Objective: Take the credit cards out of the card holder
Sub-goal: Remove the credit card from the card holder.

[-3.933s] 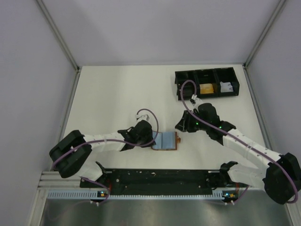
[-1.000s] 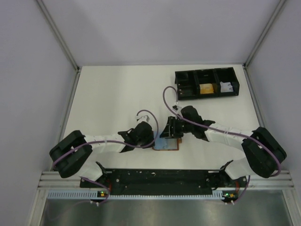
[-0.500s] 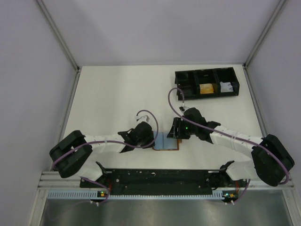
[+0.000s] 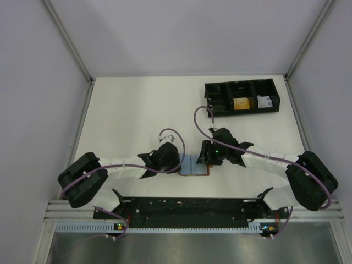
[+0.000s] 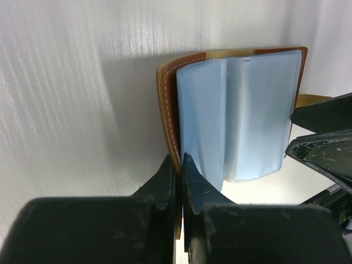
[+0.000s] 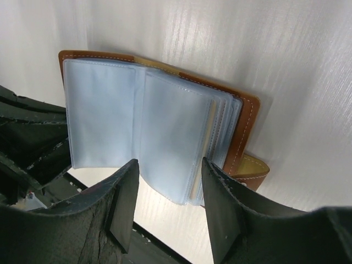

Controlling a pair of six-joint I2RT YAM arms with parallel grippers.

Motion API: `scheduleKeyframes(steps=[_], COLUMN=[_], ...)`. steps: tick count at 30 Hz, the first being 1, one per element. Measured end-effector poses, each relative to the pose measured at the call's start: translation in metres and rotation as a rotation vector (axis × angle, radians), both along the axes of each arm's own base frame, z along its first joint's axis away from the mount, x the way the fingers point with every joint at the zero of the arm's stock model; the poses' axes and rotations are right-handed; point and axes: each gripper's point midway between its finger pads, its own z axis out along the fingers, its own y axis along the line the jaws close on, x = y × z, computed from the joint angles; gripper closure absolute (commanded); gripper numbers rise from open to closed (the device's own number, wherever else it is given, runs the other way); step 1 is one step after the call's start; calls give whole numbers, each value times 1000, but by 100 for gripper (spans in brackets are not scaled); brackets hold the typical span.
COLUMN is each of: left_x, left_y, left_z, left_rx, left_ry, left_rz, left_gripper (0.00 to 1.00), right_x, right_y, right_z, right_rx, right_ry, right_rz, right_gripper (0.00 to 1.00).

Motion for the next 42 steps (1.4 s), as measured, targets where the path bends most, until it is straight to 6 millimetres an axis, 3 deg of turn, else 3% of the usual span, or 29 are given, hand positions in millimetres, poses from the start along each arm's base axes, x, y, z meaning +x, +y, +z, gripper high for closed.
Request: scheduleKeyframes(steps=[21,42], left_x=[0,0], left_y=[0,-2], left_z=[0,0], left_rx=[-2,-23], left_ry=[0,-7], left_rz=[-1,2], left_gripper=[100,100], right_x=[1,1], right_y=[17,62], right_z=[-6,22], right_rx=[62,318], right_ry=[24,46], right_rz=[36,130], right_gripper=[51,51])
